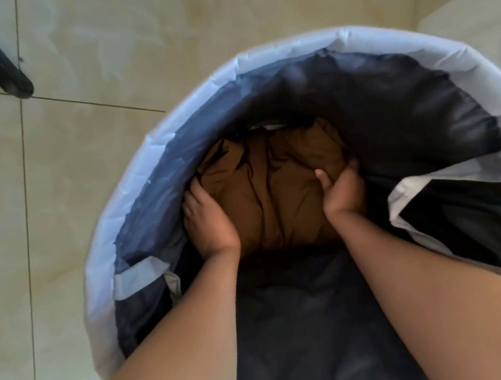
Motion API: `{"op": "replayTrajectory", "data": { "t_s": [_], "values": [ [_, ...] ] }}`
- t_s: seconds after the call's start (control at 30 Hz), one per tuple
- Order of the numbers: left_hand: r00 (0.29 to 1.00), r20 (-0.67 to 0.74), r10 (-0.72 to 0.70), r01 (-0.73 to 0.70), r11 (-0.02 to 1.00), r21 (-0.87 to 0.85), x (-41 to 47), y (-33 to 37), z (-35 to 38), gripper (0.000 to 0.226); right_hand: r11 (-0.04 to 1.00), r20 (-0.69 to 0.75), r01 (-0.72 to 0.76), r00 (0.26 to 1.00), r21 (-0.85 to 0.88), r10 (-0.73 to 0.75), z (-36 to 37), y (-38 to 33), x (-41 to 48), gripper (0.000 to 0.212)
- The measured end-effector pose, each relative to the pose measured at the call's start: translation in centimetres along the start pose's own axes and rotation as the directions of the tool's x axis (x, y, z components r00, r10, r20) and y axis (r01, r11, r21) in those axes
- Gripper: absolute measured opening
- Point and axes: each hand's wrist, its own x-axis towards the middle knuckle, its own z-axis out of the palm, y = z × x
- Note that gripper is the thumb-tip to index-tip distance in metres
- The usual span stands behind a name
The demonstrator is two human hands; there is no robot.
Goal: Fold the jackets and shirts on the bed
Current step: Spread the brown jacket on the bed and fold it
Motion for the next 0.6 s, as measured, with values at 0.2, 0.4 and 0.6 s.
{"op": "replayTrajectory", "data": {
  "t_s": [0.2, 0.4, 0.6],
  "values": [
    [0.683, 0.297, 0.667, -0.726, 0.575, 0.377, -3.0, 2.6, -3.0, 0.063, 0.52, 0.136, 0.725, 0.632, -0.453, -0.763, -0.2, -1.8, -6.4, 0.078],
    [0.744, 0.597, 0.299, -0.646, 0.547, 0.531, 3.5, -0.3, -2.2, 0.152, 0.447, 0.554, 0.602, 0.794, -0.661, -0.249, -2.0, 0.0, -0.1, 0.101],
    [0.776, 0.574, 0.263, -0.602, 0.582, 0.547, 4.7, -1.7, 2.2, 0.158, 0.443, 0.501, 0.561, 0.827, -0.699, -0.255, 1.6, 2.9, 2.7, 0.102]
  ]
}}
